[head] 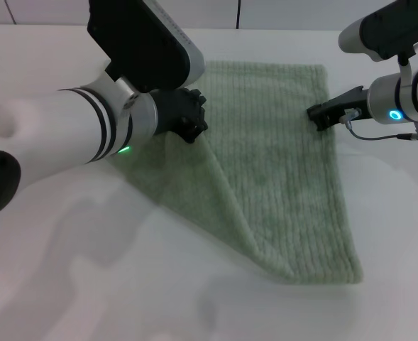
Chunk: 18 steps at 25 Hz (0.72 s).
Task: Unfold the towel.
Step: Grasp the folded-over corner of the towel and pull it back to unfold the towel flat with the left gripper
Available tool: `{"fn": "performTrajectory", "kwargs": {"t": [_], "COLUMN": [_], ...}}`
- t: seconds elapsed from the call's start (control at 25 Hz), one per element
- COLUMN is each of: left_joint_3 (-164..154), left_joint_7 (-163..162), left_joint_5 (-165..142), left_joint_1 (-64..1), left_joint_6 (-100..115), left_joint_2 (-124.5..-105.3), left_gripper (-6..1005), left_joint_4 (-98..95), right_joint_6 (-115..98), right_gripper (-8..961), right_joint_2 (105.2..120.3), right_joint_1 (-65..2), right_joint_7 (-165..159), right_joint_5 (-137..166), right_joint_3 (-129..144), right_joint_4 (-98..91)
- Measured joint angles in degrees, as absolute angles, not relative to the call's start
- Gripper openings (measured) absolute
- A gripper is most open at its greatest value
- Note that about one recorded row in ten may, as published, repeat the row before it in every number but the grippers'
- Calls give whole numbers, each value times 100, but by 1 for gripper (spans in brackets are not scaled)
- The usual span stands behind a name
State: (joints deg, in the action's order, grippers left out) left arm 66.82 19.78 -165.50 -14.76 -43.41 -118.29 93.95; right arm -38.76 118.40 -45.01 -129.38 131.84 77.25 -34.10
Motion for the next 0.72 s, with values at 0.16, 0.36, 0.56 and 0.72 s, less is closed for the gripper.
{"fn": "performTrajectory", "kwargs": {"t": [0.16,0.36,0.56,0.72], "left_joint_3": [6781,6810,6813,6788], "left_joint_7": [1992,2028,2042,2100], "left_joint_5": [-16550,-16550,-16550,-16549], "left_joint_1": [-1360,-1185,-1042,-953], "left_joint_6": [-4354,-4391,-4394,-4410], "left_joint_2": [-11823,-11821,-11821,-11815], "left_gripper": [75,77,80,82], "left_joint_4": [9431,9573,9723,9759], "right_joint_6": [-3876,-3876,-3878,-3884], "right_gripper": [-1,-1,-1,-1], "right_joint_2": [11839,11838,11838,11838], "right_joint_1": [-4506,-4511,-4513,-4516], "right_joint_7": [-12938,-12938,-12938,-12938], "right_joint_5": [13184,13184,13184,13184], "right_joint_3": [7725,7725,7725,7725], "right_joint_4": [-3410,-3410,-3410,-3410]}}
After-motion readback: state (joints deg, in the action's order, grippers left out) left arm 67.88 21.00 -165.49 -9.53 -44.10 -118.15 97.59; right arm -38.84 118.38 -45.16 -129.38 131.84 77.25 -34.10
